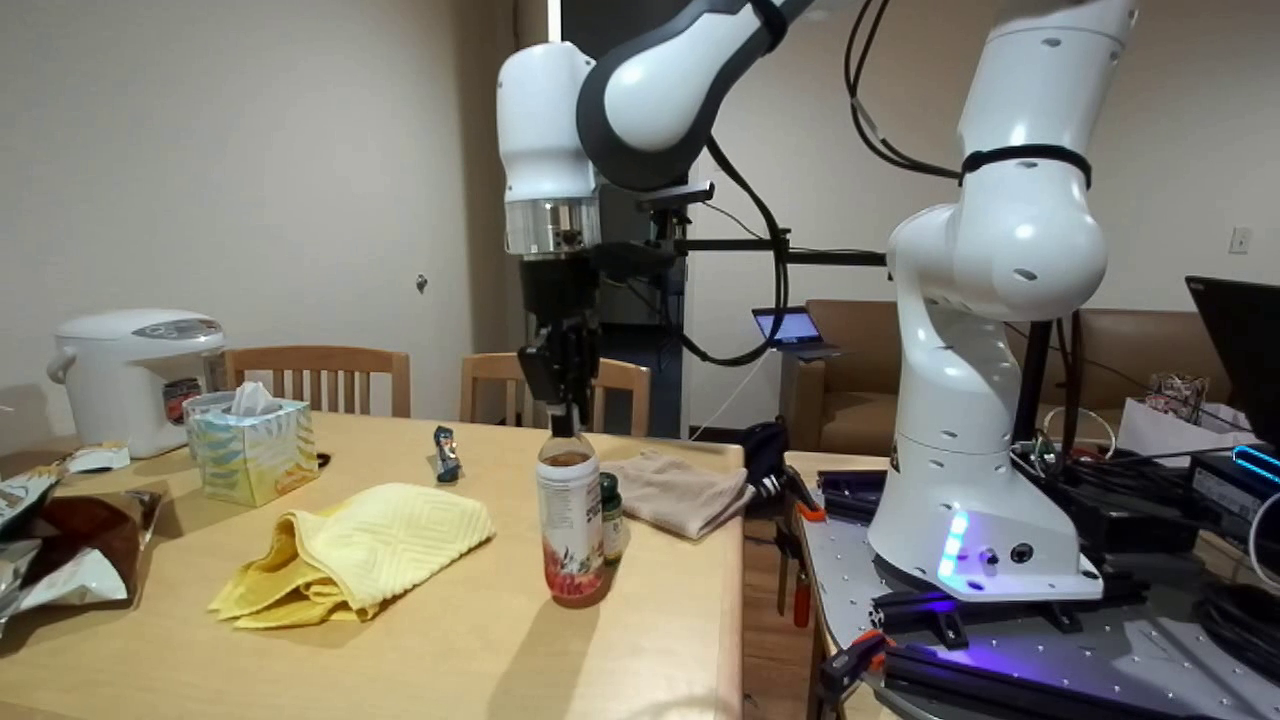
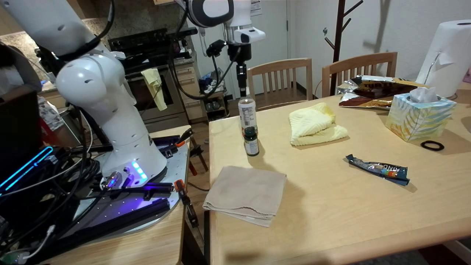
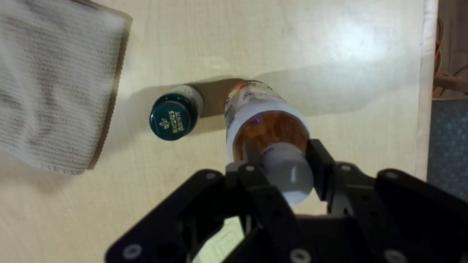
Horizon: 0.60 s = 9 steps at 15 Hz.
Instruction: Move the smaller bottle to the left and shift the bigger bottle to the right near the smaller one
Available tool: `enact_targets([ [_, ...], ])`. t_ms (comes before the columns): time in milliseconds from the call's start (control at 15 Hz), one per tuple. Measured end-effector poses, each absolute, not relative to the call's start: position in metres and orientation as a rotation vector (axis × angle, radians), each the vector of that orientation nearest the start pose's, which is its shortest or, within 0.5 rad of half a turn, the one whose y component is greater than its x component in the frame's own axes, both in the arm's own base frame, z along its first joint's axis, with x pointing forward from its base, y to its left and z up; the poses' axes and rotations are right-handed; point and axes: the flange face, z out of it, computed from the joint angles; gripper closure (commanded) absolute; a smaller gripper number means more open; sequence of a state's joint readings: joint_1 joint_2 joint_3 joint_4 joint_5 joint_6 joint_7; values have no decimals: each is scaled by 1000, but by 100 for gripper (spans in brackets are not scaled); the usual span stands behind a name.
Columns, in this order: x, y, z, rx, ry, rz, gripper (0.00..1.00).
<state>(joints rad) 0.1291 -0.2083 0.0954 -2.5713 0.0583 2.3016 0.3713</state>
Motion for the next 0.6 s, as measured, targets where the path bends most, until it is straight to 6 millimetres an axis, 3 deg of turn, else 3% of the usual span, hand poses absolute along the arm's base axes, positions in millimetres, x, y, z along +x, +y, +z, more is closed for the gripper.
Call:
enact_targets([
  [600, 413, 89, 330, -3131, 200, 155, 89],
])
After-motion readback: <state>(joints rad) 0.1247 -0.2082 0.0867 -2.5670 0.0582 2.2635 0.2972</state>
